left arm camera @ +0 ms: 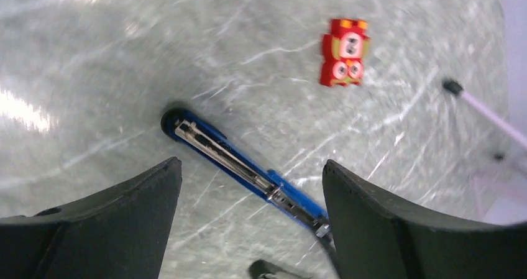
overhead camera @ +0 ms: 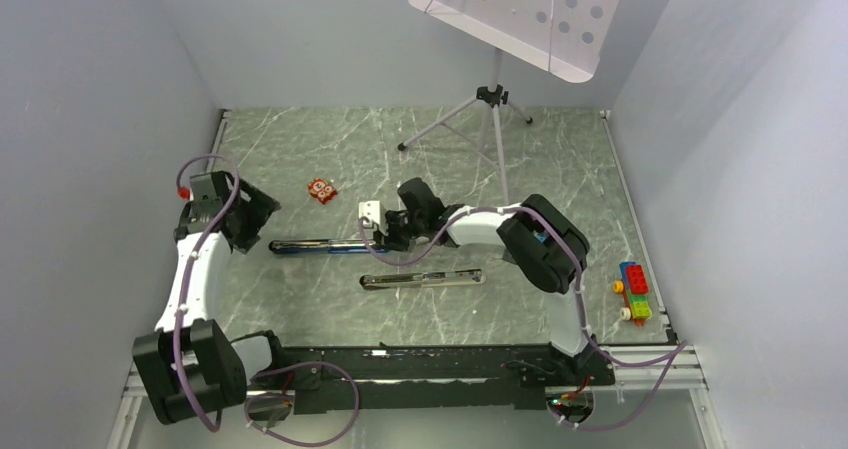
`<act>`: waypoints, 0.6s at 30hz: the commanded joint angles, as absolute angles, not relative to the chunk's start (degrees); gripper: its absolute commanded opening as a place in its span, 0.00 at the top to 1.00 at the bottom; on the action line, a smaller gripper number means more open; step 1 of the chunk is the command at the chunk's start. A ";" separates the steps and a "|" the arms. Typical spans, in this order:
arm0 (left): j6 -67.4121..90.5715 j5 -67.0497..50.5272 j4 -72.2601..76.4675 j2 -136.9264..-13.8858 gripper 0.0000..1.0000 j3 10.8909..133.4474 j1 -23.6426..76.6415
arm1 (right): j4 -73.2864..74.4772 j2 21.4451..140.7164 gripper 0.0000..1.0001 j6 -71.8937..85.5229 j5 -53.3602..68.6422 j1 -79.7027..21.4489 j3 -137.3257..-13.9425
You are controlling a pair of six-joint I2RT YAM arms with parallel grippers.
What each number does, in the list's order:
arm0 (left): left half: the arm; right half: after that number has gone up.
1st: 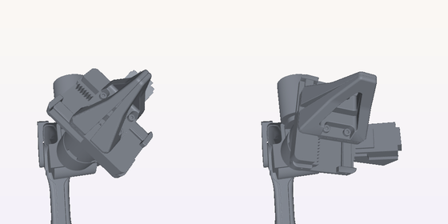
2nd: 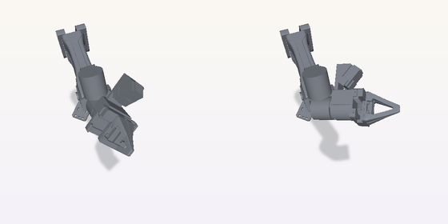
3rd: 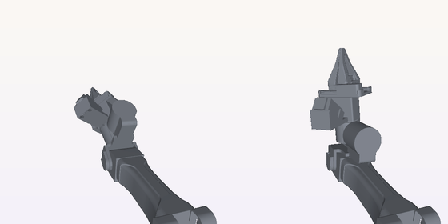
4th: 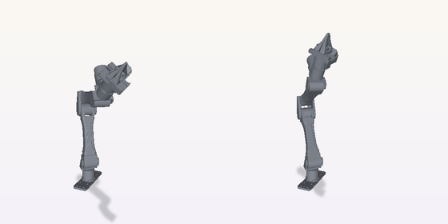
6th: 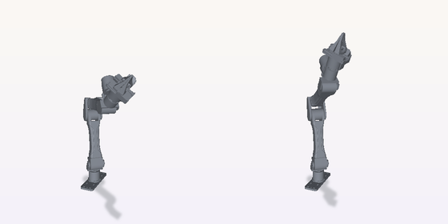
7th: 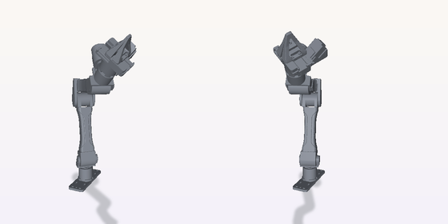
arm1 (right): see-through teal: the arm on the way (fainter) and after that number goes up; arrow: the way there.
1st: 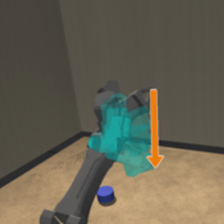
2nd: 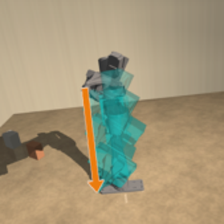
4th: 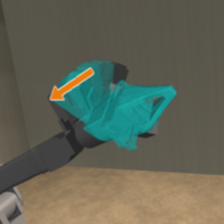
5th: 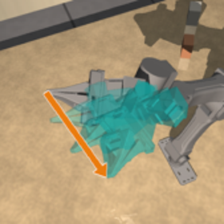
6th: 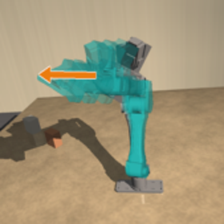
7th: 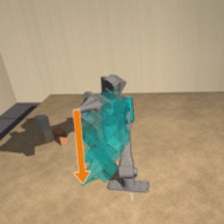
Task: Load the staples into the stapler
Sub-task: Move the stapler to the center of the board.
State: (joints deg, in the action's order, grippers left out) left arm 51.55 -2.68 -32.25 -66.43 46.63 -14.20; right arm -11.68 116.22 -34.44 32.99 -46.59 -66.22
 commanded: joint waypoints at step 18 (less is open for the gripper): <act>-8.77 -28.21 -18.70 -52.47 0.12 44.70 -15.40 | 29.32 118.45 0.94 -59.61 36.37 -32.16 -81.16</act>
State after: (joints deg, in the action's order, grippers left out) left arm -0.89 -21.47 -23.68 -52.86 45.10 -15.18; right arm 22.35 116.49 -52.16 36.71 -33.91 -78.08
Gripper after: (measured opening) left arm 0.877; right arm 0.243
